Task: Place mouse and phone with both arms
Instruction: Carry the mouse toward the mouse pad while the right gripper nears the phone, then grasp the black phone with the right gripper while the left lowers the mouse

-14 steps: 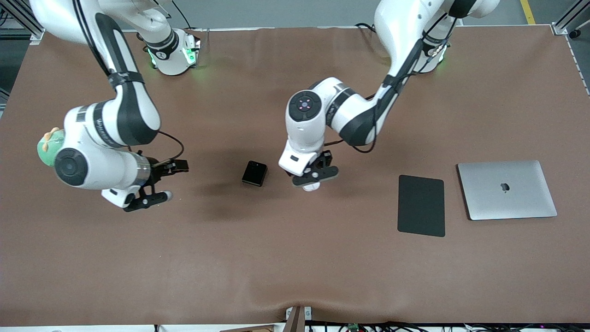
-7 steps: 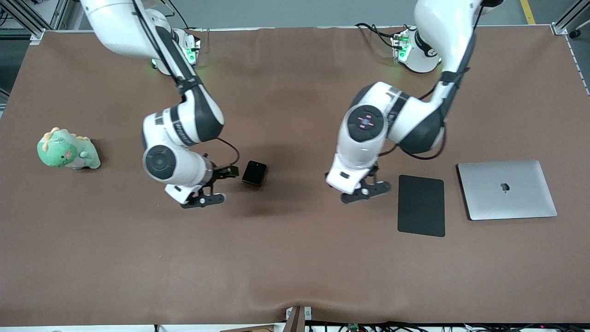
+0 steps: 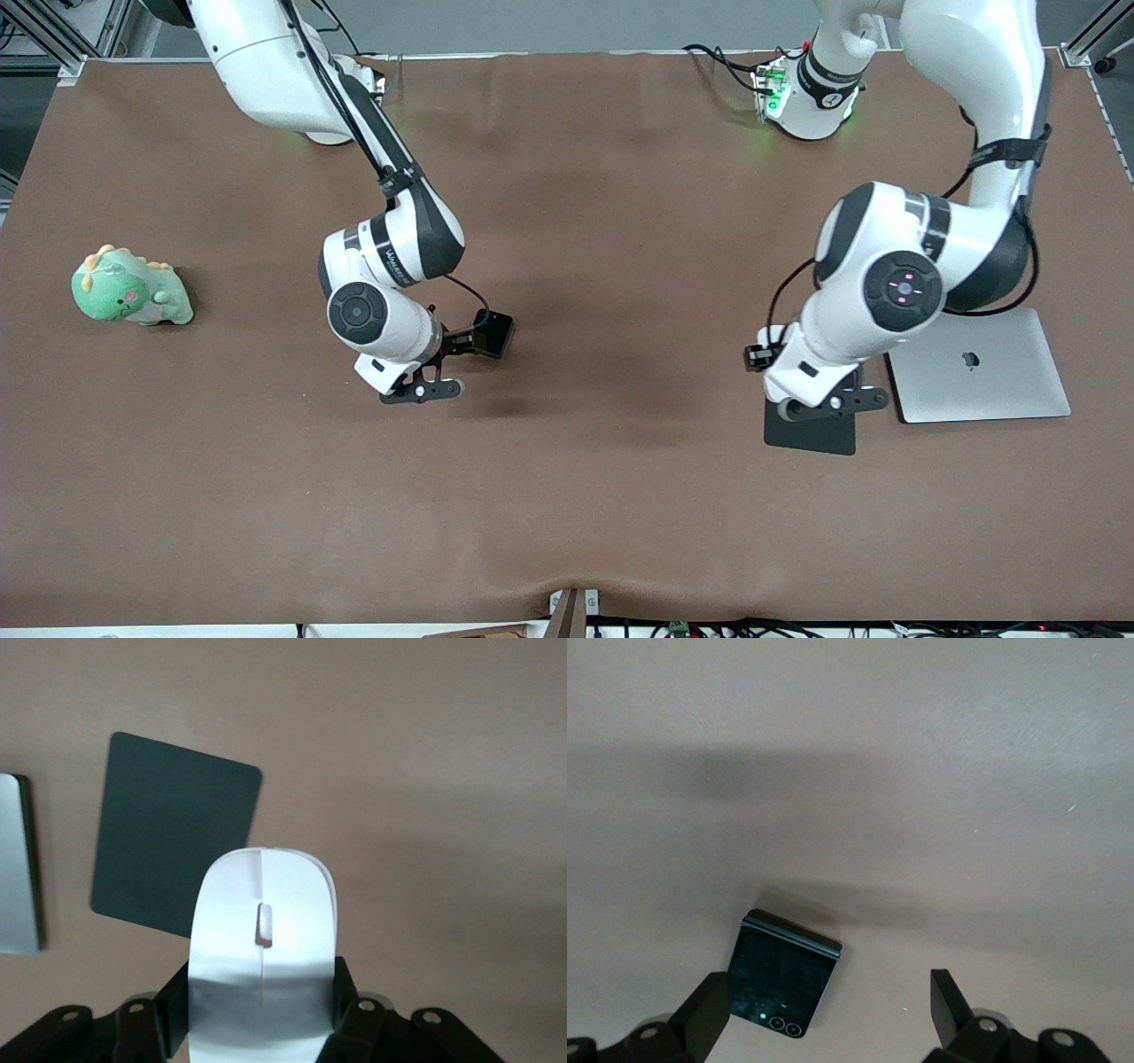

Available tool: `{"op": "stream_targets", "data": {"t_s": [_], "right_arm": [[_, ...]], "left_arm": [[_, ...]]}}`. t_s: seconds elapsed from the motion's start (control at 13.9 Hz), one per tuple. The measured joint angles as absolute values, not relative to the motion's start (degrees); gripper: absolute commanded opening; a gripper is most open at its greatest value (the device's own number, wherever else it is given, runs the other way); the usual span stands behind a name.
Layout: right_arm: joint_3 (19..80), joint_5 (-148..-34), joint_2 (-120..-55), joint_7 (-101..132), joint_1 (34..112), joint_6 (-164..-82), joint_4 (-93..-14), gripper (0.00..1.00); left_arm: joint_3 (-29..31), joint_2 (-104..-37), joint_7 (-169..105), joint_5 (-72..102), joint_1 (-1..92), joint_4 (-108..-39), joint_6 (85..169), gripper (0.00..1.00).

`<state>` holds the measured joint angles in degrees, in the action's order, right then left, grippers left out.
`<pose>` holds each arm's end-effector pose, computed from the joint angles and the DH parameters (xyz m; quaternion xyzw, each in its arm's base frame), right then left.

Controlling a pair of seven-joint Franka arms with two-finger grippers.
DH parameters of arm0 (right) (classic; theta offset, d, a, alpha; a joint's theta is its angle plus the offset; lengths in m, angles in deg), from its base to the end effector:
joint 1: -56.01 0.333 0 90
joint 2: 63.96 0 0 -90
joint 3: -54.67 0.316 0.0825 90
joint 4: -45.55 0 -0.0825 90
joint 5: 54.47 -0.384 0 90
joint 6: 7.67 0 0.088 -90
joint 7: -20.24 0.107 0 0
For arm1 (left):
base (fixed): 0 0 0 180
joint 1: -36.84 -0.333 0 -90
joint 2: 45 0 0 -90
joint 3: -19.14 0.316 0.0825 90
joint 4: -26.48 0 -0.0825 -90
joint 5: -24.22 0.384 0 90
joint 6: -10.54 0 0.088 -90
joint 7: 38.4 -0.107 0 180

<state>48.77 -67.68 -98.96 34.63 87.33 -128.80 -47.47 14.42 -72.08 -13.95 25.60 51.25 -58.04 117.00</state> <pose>0.6038 0.3077 0.2584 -0.9955 -0.0382 0.0758 0.0417 0.6484 -0.2138 0.3985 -0.9979 -0.0461 0.0437 0.0094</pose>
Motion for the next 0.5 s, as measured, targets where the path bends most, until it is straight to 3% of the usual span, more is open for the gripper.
{"op": "stream_targets", "data": {"t_s": [0.5], "right_arm": [[48.77, -67.96, -100.57, 43.38, 89.81, -131.43, -48.99, 1.00]], "left_arm": [[14.37, -72.74, -25.51, 25.56, 43.84, -62.32, 118.29, 0.00]]}}
